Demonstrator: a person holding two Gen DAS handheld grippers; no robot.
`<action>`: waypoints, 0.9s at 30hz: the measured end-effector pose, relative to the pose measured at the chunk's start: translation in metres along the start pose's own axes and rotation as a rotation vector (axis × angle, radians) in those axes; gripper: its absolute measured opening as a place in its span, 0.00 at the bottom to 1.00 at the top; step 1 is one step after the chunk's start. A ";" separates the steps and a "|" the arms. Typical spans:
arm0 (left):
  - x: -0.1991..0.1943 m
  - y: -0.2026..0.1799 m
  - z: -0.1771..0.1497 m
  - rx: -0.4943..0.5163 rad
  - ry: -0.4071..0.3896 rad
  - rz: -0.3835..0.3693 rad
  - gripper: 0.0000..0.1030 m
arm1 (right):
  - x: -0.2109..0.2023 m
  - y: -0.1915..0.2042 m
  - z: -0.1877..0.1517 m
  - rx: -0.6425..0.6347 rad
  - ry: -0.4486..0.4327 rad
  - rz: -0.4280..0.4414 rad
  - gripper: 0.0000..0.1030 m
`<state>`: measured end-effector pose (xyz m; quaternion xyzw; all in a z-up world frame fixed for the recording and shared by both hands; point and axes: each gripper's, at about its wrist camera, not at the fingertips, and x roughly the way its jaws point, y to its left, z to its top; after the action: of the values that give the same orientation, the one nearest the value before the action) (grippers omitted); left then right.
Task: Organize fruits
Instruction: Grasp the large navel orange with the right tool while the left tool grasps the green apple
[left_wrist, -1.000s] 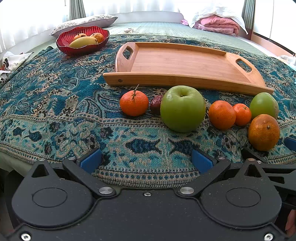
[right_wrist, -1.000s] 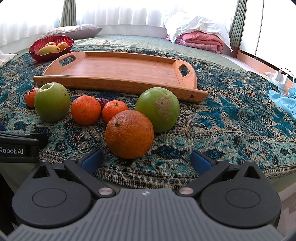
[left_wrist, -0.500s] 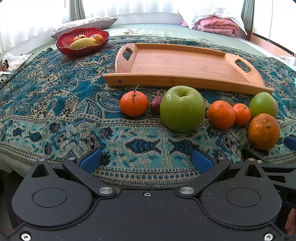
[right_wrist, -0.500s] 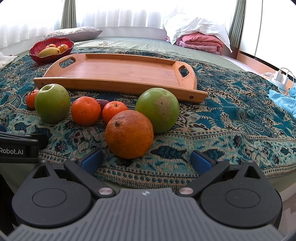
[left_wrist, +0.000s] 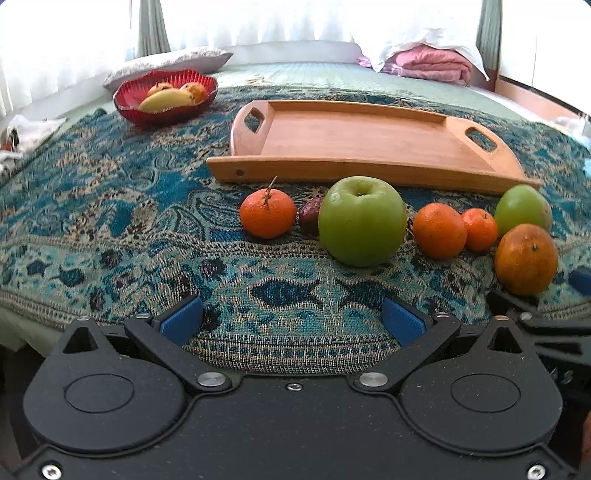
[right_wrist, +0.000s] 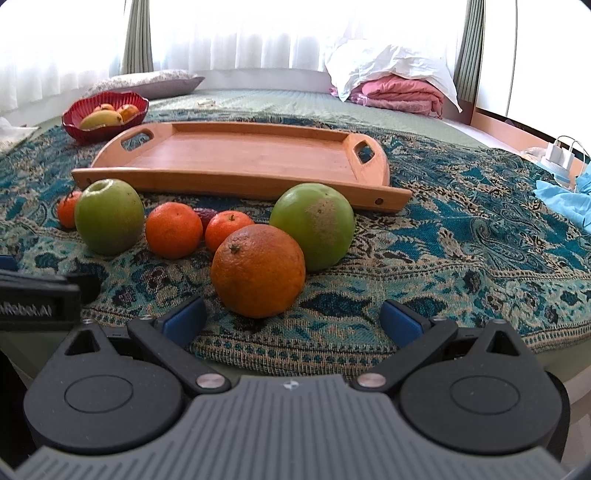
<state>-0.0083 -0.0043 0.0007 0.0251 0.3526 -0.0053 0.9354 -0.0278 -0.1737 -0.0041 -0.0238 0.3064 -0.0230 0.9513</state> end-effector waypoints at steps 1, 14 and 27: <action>-0.001 0.000 0.001 0.005 -0.001 0.001 1.00 | -0.001 -0.001 0.000 0.000 -0.004 0.004 1.00; -0.016 0.008 0.026 -0.062 -0.127 -0.165 0.80 | -0.011 0.013 0.007 -0.014 -0.088 0.046 0.58; 0.007 -0.012 0.029 -0.023 -0.125 -0.204 0.51 | -0.008 0.003 0.010 0.062 -0.077 0.078 0.51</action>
<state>0.0162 -0.0180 0.0173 -0.0221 0.2945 -0.0977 0.9504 -0.0281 -0.1696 0.0081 0.0168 0.2695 0.0057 0.9628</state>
